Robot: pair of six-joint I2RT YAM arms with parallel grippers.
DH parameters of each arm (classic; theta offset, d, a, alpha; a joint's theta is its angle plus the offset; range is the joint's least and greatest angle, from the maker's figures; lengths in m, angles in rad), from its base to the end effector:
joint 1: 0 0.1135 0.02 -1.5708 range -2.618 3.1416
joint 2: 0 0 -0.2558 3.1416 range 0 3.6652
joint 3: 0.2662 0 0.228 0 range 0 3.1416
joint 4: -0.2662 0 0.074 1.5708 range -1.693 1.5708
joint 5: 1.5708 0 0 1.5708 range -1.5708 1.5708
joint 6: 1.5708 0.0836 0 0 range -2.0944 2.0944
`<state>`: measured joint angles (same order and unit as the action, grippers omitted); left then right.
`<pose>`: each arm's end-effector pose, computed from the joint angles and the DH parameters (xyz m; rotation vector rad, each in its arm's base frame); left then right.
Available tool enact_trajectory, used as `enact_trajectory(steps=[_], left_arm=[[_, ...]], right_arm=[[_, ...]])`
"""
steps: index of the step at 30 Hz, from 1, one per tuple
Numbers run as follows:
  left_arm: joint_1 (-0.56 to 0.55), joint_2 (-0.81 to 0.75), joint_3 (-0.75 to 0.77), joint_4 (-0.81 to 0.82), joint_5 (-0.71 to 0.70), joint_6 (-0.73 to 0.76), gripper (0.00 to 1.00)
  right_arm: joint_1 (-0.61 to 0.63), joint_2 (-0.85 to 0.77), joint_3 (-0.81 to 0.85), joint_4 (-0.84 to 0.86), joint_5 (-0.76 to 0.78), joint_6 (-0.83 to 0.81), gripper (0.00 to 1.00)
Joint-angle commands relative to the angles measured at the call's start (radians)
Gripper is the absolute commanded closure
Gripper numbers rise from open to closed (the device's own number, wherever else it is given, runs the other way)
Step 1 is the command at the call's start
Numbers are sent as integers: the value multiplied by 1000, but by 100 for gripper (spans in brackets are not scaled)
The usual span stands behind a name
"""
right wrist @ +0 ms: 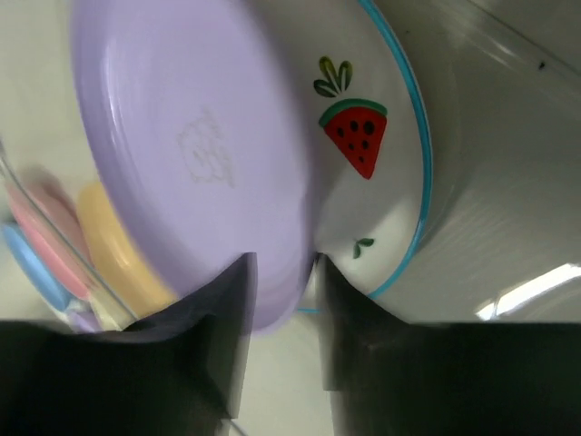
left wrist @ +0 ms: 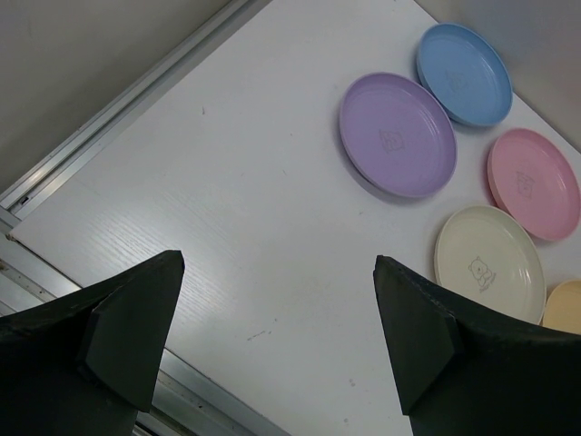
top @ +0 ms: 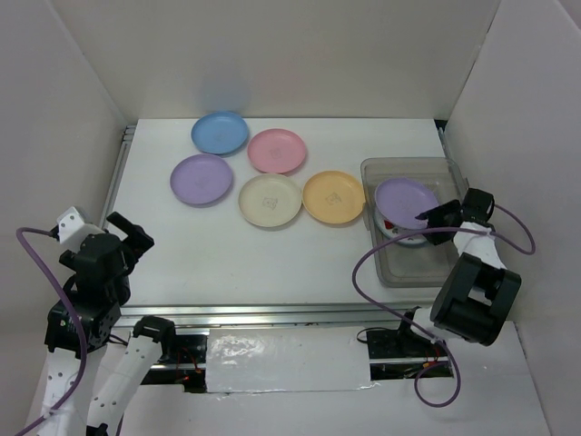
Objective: Place the plates into the plastic bin on the countertop
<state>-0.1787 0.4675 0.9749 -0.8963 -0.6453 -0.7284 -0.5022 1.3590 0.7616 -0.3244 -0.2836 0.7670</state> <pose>0.0926 0.0344 0.3347 -0.8932 1.6526 0.0120 0.2524 -0.1119 0.1665 1.3836 2.0817 0.4642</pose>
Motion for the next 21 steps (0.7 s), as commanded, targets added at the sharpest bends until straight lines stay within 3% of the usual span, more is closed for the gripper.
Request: enact_trajectory(steps=[1, 3, 5, 13, 16, 19, 21], left_arm=[[5, 5, -4, 43, 6, 29, 1], [5, 6, -5, 48, 9, 30, 1], [5, 19, -5, 53, 13, 35, 1], [5, 149, 8, 68, 81, 67, 1], [5, 232, 36, 59, 163, 40, 1], [5, 339, 27, 114, 312, -14, 1], [4, 427, 4, 169, 338, -86, 1]], right_arm=[[-4, -54, 1, 30, 20, -6, 39], [-4, -70, 7, 10, 24, 0, 27], [1, -107, 16, -11, 43, 5, 2], [50, -372, 142, -154, 103, 17, 0], [143, -492, 183, -166, 113, 2, 0], [310, -544, 222, -195, 119, -11, 0], [455, -561, 242, -217, 164, -18, 0]])
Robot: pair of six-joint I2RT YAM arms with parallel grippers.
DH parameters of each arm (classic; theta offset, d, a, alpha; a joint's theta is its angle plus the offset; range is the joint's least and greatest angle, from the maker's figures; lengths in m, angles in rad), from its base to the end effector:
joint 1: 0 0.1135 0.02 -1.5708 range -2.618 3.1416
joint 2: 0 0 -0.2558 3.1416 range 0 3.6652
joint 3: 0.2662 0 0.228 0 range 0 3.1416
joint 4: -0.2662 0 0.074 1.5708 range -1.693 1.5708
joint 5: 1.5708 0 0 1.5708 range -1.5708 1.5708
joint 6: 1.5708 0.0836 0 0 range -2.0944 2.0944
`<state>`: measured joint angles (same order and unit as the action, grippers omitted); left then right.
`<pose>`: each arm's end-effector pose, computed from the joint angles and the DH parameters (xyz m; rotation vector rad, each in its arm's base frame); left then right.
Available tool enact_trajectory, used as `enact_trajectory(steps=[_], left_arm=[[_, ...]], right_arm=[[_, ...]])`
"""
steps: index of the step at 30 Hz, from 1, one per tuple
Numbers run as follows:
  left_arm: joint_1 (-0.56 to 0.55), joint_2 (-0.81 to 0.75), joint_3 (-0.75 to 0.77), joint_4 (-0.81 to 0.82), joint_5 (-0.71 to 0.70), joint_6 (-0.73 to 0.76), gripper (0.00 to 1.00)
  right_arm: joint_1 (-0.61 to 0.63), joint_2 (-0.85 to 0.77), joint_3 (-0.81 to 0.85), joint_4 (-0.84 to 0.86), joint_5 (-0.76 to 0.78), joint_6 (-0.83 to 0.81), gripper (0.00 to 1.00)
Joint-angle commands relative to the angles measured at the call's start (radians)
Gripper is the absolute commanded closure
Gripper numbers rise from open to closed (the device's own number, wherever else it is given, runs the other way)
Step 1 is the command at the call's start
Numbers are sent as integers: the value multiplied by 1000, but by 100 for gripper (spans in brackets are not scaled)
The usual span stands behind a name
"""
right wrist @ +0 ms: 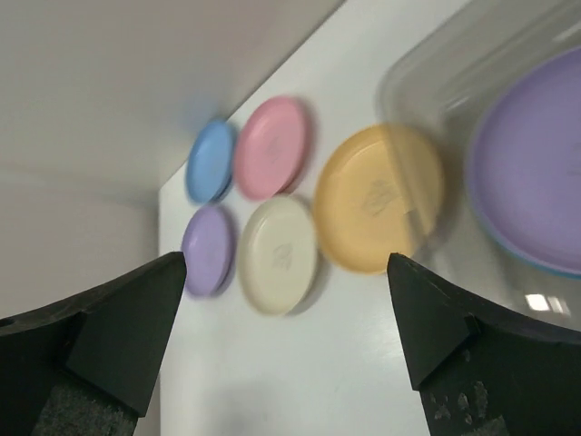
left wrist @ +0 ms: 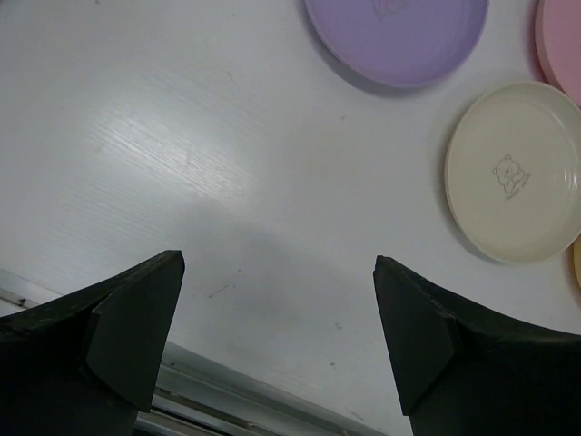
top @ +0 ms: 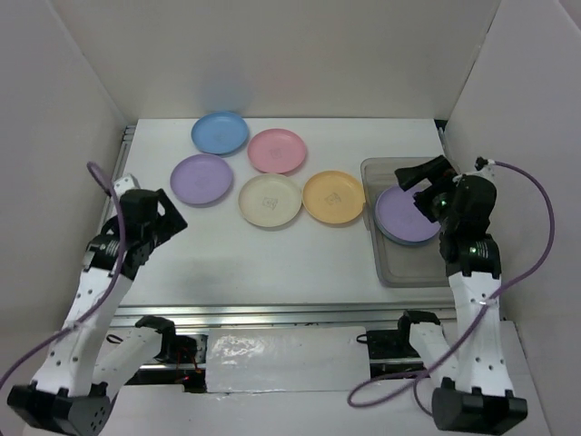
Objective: Place the plates into the plastic bin on the countertop
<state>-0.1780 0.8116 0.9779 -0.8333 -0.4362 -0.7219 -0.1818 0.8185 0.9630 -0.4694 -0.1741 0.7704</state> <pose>0.1722 0.0049 0.3020 -0.8017 2.0123 -0.0249 0.2017 -0.0224 0.3414 0.7757 1.7678 0.5624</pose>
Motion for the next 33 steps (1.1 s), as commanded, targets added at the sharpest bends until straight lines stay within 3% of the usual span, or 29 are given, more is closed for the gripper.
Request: enact_trajectory(steps=[1, 5, 6, 7, 9, 11, 17, 22, 28, 33], left_arm=[[5, 118, -2, 115, 132, -118, 1], [32, 311, -18, 218, 142, -293, 1], [49, 336, -25, 249, 146, -316, 1], [64, 360, -31, 313, 154, -339, 1], [110, 415, -64, 405, 195, -370, 1], [143, 457, -112, 591, 226, -372, 1], [222, 684, -73, 758, 267, -379, 1], [270, 875, -3, 824, 314, -356, 1], [288, 997, 85, 804, 307, -340, 5], [287, 1041, 122, 732, 278, -356, 31]], right_arm=[[177, -39, 40, -81, 58, -23, 0], [343, -91, -27, 12, -114, -46, 0], [358, -99, -47, 41, -295, -49, 0], [389, -104, -67, 125, -397, -55, 0], [419, -93, -83, 134, -558, -66, 0], [485, -105, -70, 94, -536, -91, 0], [608, -183, -60, 17, -409, -111, 0], [643, -216, -50, -24, -378, -128, 0], [659, -239, -49, -52, -344, -148, 0], [663, -245, -52, -38, -327, -134, 0]])
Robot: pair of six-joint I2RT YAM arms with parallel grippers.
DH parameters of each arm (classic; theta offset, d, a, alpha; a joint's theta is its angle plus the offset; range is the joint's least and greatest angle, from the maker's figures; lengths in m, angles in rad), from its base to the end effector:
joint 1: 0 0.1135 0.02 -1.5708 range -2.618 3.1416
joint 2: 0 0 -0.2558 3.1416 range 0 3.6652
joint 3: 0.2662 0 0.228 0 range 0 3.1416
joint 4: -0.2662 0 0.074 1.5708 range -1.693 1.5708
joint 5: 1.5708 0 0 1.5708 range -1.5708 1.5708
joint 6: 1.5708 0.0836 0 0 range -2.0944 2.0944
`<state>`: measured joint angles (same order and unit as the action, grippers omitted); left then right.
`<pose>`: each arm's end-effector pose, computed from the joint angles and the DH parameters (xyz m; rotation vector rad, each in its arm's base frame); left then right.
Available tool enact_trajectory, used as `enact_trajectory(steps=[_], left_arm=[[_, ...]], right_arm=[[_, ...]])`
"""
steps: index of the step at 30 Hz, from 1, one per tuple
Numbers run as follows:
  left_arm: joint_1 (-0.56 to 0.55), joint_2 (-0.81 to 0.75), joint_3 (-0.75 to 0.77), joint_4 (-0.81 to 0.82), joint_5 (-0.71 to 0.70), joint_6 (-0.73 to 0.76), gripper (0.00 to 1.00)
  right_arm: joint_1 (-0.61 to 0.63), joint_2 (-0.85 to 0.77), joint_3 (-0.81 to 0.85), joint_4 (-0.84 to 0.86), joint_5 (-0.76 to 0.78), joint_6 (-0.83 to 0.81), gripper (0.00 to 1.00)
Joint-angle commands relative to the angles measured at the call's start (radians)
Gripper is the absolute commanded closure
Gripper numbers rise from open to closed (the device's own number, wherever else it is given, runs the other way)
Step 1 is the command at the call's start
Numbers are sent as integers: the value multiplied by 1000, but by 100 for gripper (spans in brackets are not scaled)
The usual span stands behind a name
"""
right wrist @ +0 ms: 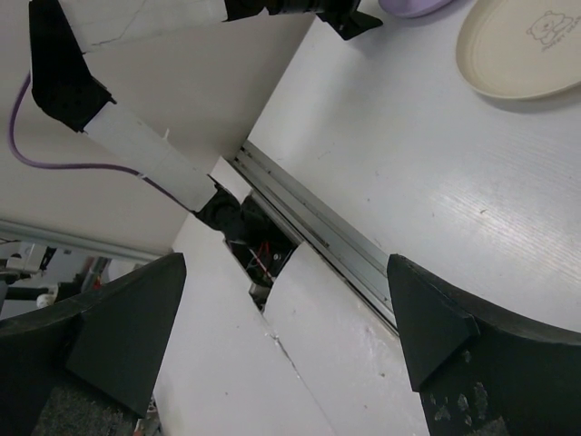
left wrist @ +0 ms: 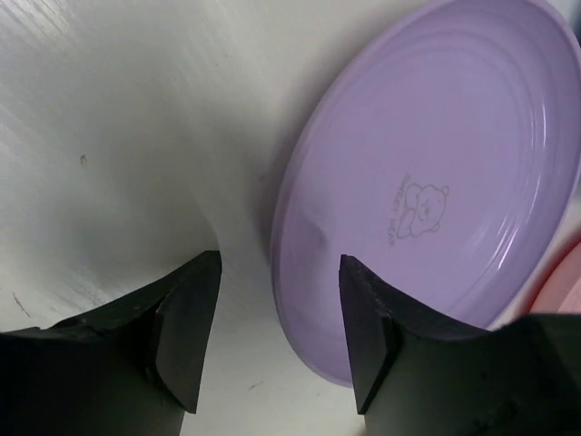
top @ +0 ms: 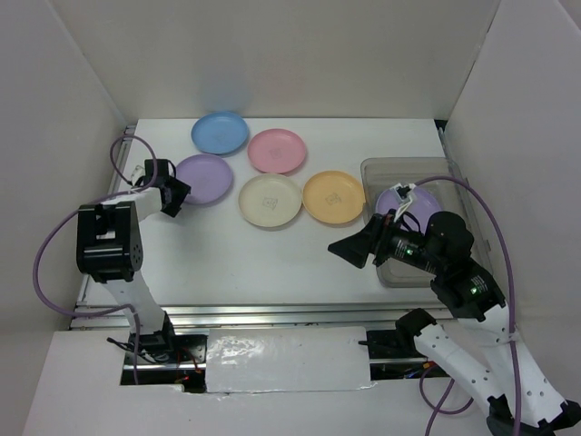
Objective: Place the plates into the plastic bin on the countertop
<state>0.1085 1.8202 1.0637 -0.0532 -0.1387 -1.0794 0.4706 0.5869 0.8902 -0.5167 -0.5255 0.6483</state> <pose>0.3889 0.0540 0.1405 -1.3927 1.9438 -0.2993 0.1076 0.1018 0.3471 -0.2414 1.9248 1.2437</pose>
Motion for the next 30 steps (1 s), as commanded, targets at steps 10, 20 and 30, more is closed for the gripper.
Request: enact_trajectory(steps=[10, 20, 30], left_arm=[[-12, -30, 96, -338, -192, -94, 100], [-160, -585, 12, -332, -170, 131, 100], [-706, -219, 508, -434, 15, 315, 100]], right_arm=[[19, -52, 35, -31, 93, -12, 0], [31, -48, 10, -64, 251, 25, 0], [28, -344, 160, -305, 832, 301, 0]])
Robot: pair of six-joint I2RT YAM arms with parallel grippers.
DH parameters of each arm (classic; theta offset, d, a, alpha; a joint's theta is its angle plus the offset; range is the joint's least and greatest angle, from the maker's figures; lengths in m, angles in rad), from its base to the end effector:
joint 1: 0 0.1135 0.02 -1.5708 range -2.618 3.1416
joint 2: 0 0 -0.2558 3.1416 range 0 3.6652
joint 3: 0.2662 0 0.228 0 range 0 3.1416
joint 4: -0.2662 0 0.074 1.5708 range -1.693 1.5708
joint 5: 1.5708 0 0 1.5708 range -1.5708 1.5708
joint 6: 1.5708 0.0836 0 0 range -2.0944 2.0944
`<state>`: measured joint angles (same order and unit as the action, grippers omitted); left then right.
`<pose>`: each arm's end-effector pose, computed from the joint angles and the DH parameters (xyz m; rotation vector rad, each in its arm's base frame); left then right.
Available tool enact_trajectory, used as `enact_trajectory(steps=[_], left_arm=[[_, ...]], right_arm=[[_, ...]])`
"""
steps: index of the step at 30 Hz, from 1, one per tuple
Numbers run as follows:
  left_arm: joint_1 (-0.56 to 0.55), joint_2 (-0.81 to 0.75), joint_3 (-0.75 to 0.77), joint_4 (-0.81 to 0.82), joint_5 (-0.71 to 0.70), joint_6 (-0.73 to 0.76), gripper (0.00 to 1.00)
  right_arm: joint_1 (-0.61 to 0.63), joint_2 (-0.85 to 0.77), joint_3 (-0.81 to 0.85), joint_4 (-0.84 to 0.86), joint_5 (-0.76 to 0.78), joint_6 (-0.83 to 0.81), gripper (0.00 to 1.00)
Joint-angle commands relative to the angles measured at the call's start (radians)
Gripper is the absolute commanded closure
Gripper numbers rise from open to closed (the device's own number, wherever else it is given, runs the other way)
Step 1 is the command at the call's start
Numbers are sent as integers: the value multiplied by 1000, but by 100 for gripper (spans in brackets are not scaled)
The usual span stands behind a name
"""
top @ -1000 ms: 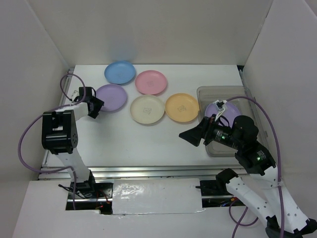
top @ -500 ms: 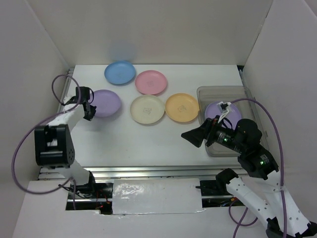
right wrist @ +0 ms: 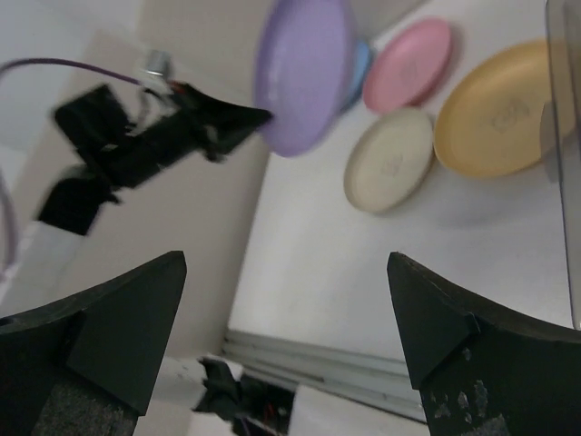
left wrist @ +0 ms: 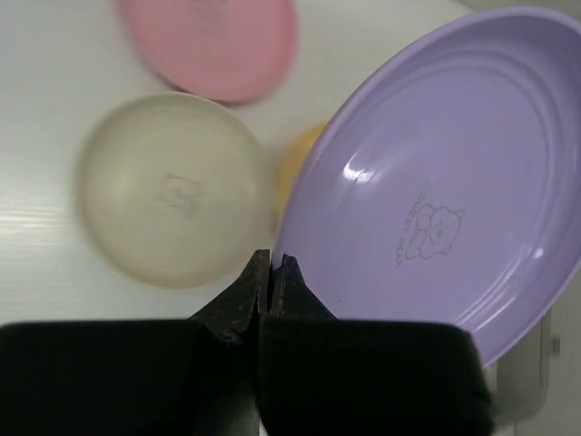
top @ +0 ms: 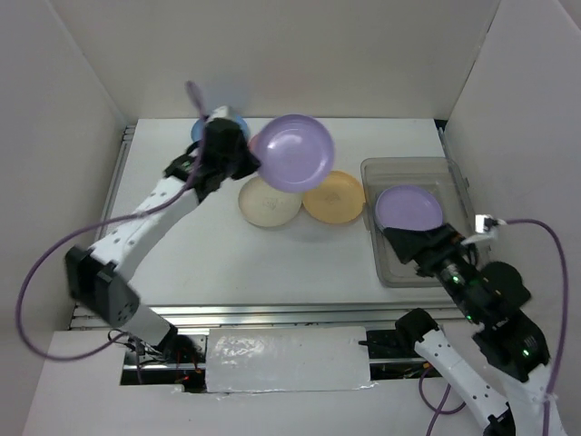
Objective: Place the plates into the plastic bin on the countertop
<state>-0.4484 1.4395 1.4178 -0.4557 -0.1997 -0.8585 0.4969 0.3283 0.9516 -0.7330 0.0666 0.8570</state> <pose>0.3192 -0.1352 0.3506 -0.5503 2.0202 -0.6070 0.0712 0.0323 0.3558 0.3696 1.7348 0.9490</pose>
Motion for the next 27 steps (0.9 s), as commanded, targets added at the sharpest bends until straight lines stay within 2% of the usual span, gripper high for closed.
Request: enact_trajectory(steps=[1, 3, 4, 6, 7, 9, 10, 15, 21, 27], left_arm=[[-230, 277, 278, -46, 60, 113, 100], [-289, 396, 407, -86, 65, 121, 100], [-338, 523, 560, -110, 77, 124, 100], [-372, 658, 724, -156, 88, 131, 100], [-397, 780, 883, -194, 120, 141, 100], [-415, 879, 1002, -215, 146, 136, 100], [-424, 927, 1032, -175, 164, 130, 100], [-427, 927, 868, 60, 224, 110, 100], [-435, 1016, 908, 190, 169, 76, 100], [-438, 1134, 1009, 276, 138, 16, 100]], right_arm=[[-1, -97, 149, -133, 265, 96, 0], [-9, -107, 212, -187, 326, 96, 0], [-14, -104, 275, -231, 337, 88, 0], [-29, -88, 327, -265, 343, 71, 0], [-35, -84, 364, -288, 338, 68, 0], [-44, -71, 389, -298, 312, 50, 0], [-50, -68, 403, -304, 302, 39, 0], [-60, -38, 385, -293, 190, 2, 0], [-80, -52, 310, -255, 119, -1, 0], [-93, -58, 326, -275, 98, -18, 0]])
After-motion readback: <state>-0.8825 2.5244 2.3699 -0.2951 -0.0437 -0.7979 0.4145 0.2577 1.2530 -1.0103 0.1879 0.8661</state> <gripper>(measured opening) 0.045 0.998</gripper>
